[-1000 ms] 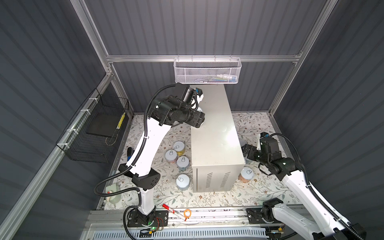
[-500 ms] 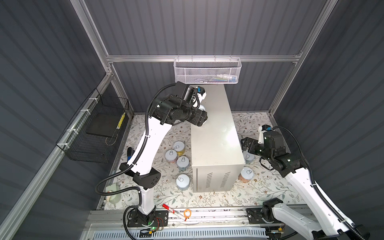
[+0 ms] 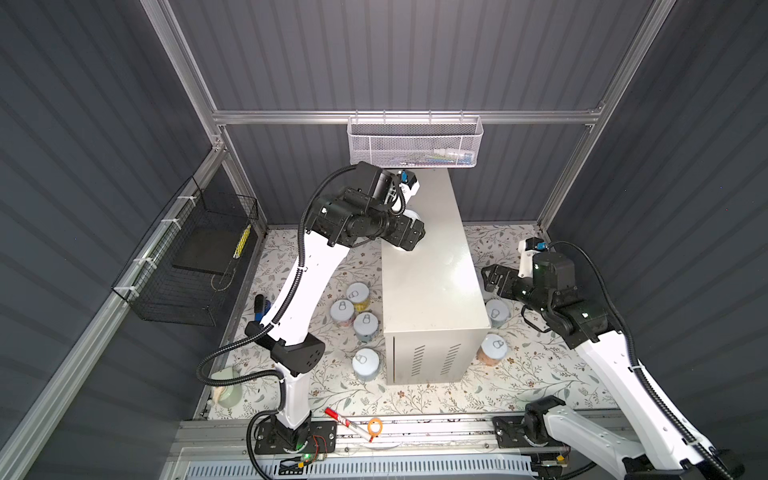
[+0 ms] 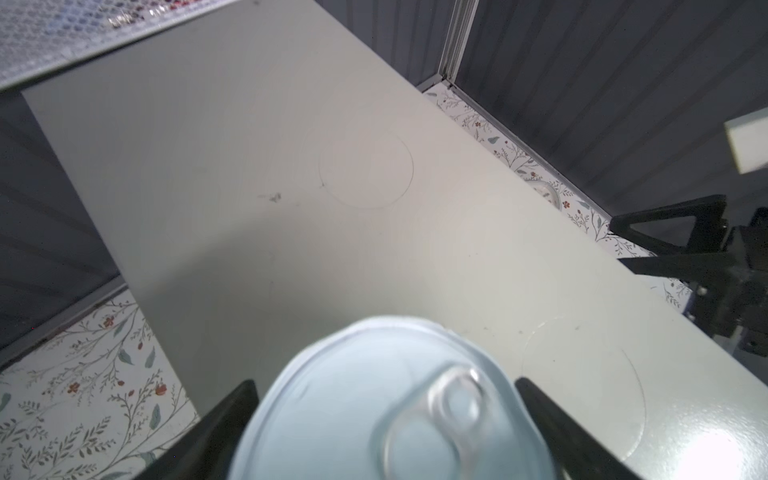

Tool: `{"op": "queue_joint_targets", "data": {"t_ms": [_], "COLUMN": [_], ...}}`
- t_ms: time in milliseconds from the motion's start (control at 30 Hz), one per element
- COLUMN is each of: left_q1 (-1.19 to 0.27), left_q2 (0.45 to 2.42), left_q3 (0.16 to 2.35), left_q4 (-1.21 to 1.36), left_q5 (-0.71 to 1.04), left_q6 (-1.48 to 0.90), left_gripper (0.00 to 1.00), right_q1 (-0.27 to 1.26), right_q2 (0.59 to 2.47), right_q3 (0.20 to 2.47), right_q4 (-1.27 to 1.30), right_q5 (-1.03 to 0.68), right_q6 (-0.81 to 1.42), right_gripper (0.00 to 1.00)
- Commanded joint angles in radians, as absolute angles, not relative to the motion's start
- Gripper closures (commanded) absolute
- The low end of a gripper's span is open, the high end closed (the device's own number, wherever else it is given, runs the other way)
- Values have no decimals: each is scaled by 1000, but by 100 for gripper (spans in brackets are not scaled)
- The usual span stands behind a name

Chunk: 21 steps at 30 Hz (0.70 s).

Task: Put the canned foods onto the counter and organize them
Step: 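Lift the green-labelled can with the left gripper onto the cabinet top, then release the can on the cabinet while the right gripper reaches toward it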

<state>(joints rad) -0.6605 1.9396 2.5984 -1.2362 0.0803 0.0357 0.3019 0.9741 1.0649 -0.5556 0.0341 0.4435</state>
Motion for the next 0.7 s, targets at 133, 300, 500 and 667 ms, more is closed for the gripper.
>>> {"op": "queue_joint_targets", "data": {"t_ms": [133,300,500,667], "left_q1": [-666,-666,-664,-664], "left_q2": [1901,1797,1699,1564], "left_q3": [2572,2465,2426,2224], "left_q4": [-1143,-1021,-940,-792], "left_q5": [42,-38,-151,-203], "left_q6": [71,37,44,51], "left_gripper": [0,0,0,0], "right_q1": [311,327,392,492], "right_q2": [971,959,954,988], "right_q3": [1155,1238,1358,1440], "right_q4": [-595,-629,-660,-662], "right_q5": [27,25,38,52], "right_q6": [399,363,314,274], "right_gripper": [1,5,12,15]}}
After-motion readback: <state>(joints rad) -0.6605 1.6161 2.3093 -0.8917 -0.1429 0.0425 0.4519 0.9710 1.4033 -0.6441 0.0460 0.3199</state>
